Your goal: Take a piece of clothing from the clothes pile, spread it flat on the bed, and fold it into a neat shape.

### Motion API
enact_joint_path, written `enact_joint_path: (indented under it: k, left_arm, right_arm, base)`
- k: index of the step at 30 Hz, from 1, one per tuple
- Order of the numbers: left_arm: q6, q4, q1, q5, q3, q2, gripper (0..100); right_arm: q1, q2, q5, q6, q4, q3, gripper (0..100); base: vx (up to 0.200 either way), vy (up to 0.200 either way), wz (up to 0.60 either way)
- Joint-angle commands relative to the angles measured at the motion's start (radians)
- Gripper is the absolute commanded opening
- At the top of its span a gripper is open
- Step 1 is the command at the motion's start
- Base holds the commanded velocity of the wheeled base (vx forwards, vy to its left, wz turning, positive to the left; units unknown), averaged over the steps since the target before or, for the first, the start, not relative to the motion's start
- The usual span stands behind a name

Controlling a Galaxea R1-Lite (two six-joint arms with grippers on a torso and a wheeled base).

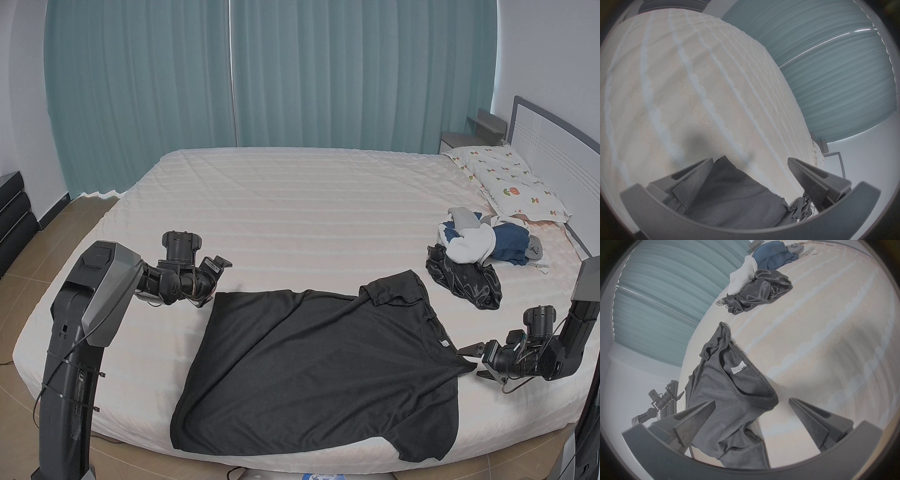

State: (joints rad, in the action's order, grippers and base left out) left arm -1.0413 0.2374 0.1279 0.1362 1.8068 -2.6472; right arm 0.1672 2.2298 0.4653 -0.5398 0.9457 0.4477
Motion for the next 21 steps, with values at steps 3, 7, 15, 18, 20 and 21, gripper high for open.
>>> enact_joint_path:
  k: [3, 7, 15, 18, 20, 21]
  left_arm:
    - [0.003, 0.023, 0.003, -0.004, 0.000, -0.017, 100]
    - [0.007, 0.029, 0.003, -0.012, 0.002, -0.023, 100]
    - [0.060, 0.103, 0.019, -0.096, -0.014, -0.053, 100]
    - [0.067, 0.102, 0.019, -0.096, -0.014, -0.054, 100]
    - [0.072, 0.100, 0.022, -0.096, -0.014, -0.056, 100]
    - [0.084, 0.100, 0.026, -0.096, -0.015, -0.057, 100]
  right_arm:
    - [0.000, 0.001, 0.003, 0.000, 0.001, 0.000, 100]
    - [0.000, 0.002, 0.003, 0.001, 0.001, 0.000, 100]
    - [0.000, 0.002, 0.003, 0.001, 0.001, 0.000, 100]
    - [0.000, 0.002, 0.003, 0.001, 0.001, 0.000, 100]
    - [0.000, 0.002, 0.003, 0.001, 0.001, 0.000, 100]
    - [0.000, 0.002, 0.003, 0.001, -0.001, 0.000, 100]
  base:
    - [0.000, 0.000, 0.00]
    - [0.000, 0.000, 0.00]
    - [0.000, 0.000, 0.00]
    - [0.000, 0.000, 0.00]
    - [0.000, 0.000, 0.00]
    - [0.000, 0.000, 0.00]
